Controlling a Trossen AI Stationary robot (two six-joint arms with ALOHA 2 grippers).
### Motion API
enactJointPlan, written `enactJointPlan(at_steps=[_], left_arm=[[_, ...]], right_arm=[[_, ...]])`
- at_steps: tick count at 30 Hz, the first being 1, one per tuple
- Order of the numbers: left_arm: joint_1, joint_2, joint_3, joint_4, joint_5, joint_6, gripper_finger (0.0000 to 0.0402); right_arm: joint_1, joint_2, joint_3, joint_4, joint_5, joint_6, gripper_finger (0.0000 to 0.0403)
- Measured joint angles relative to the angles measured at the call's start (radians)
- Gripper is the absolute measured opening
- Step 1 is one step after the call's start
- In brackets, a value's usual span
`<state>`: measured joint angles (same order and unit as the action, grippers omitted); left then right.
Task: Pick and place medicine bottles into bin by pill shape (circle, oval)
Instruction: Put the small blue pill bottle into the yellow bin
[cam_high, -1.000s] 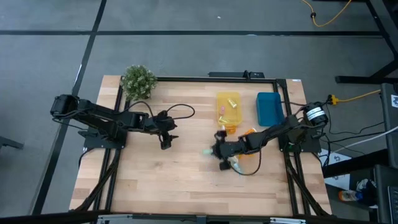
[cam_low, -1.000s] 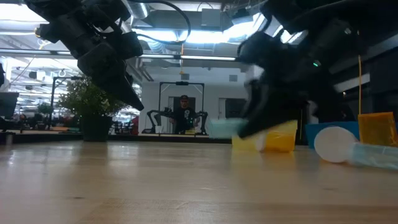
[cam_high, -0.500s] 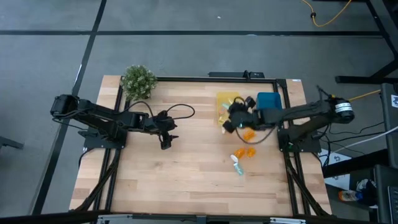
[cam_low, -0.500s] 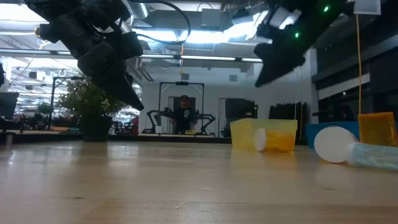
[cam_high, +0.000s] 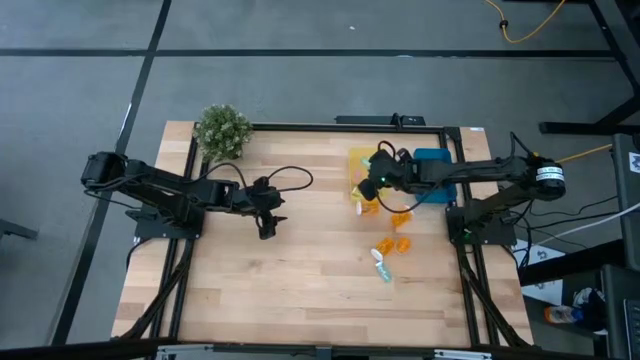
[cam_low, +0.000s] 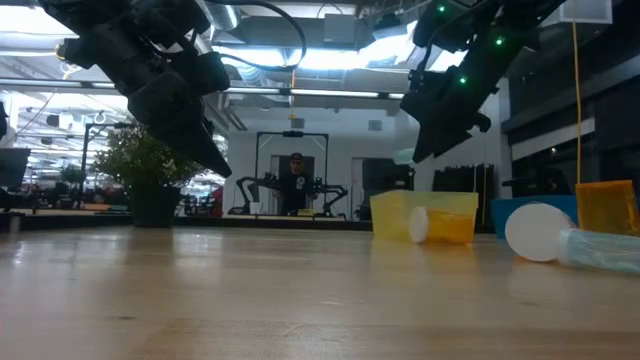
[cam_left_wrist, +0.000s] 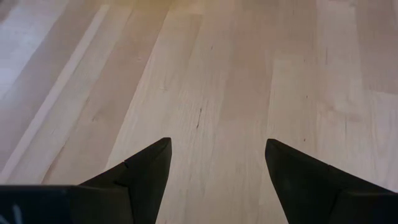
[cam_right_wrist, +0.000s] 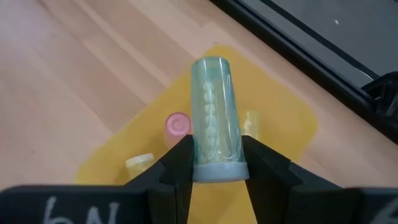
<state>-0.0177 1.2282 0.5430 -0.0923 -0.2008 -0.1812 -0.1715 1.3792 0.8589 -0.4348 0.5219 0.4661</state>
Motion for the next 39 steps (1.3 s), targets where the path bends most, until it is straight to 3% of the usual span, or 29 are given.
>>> enactJointPlan(at_steps=[8,17,21,30,39], left_arm=[[0.0,0.0,0.0,0.0,0.0,0.0,0.0254],[0.0,0.0,0.0,0.0,0.0,0.0,0.0254],[0.0,0.0,0.0,0.0,0.0,0.0,0.0254],[0.0,0.0,0.0,0.0,0.0,0.0,0.0254],[0.0,0.0,0.0,0.0,0.0,0.0,0.0254]], right_arm=[[-0.003,0.0,0.0,0.041,0.0,0.074,0.0127],[-0.016,0.0,0.0,0.038,0.007,0.1,0.0216],[-0.016,0.0,0.0,0.038,-0.004,0.106,0.0233],[0.026,0.0,0.0,0.032,-0.303,0.17,0.0222],[0.29,0.0,0.0,-0.074,-0.478,0.393,0.0207]])
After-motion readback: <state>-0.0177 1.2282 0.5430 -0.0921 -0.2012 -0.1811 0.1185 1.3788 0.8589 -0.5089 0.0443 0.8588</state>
